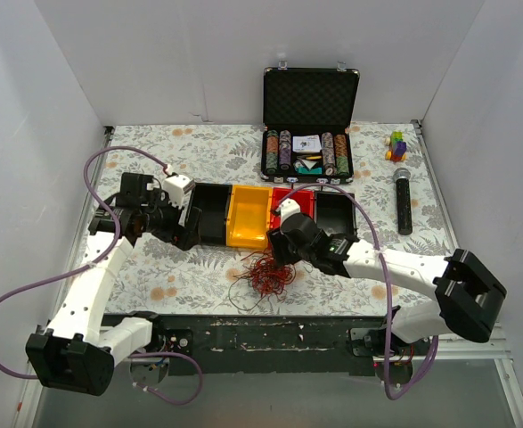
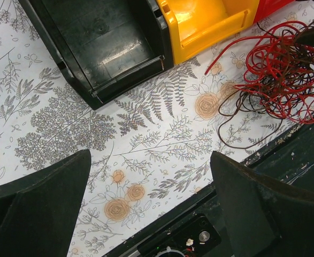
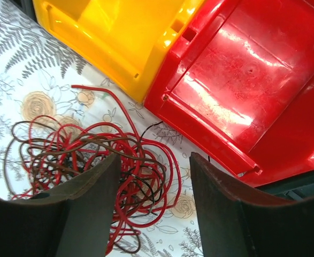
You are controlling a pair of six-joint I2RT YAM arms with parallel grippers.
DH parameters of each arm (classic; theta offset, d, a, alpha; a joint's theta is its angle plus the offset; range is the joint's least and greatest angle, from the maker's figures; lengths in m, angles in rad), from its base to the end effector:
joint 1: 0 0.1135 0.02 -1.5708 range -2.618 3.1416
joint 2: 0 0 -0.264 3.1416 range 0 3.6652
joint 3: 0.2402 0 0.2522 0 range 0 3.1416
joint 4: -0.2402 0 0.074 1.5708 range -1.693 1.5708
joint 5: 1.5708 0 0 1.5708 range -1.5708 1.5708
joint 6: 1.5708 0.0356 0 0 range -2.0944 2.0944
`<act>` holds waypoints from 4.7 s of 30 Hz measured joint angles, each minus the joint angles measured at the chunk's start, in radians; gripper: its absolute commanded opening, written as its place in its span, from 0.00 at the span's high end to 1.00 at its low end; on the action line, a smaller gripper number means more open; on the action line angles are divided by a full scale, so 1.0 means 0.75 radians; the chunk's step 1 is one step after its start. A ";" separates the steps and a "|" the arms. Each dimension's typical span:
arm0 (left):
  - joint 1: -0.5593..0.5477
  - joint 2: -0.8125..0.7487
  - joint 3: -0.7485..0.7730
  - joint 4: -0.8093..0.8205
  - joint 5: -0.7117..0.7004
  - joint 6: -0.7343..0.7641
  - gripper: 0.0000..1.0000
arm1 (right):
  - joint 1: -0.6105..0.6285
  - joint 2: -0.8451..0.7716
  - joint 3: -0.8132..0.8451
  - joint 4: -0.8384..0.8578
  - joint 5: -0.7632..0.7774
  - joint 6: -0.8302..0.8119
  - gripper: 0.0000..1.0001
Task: Untangle the cables
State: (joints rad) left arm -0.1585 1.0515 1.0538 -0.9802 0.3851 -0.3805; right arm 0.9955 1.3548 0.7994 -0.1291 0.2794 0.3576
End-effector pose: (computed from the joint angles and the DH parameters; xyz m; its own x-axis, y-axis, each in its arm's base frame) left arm 0.1891 -0.0438 0.3145 -0.8917 -0.2060 -0.4031 0.0241 0.8675 -0.4968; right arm 0.1644 0.2355 0.2248 -0.5639 -0.2511 -0.7868 -0.5262 0.8435 0.1078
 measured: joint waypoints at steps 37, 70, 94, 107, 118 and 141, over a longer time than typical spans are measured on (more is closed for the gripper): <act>-0.201 -0.009 0.052 0.169 0.722 -0.007 0.04 | 0.142 -0.111 0.070 0.169 -0.434 0.017 0.99; -0.333 0.152 -0.187 0.375 0.744 0.061 1.00 | 0.155 -0.050 0.106 0.271 -0.458 0.072 0.44; -0.333 0.169 0.228 0.203 0.613 -0.003 1.00 | 0.159 -0.234 -0.193 0.310 -0.244 0.081 0.14; -0.333 0.166 0.360 0.059 0.700 -0.008 1.00 | 0.166 -0.085 -0.098 0.500 -0.352 0.061 0.21; -0.333 0.166 0.360 0.060 0.708 -0.016 1.00 | 0.226 -0.083 -0.074 0.536 -0.367 0.037 0.35; -0.338 0.179 0.781 -0.004 0.728 -0.141 1.00 | 0.274 -0.174 -0.308 0.596 -0.184 0.103 0.99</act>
State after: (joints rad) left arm -0.4122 1.1854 1.6398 -0.9829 0.9310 -0.4866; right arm 1.2007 1.2240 0.5682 0.3180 0.1413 0.4351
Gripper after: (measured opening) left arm 0.018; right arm 0.042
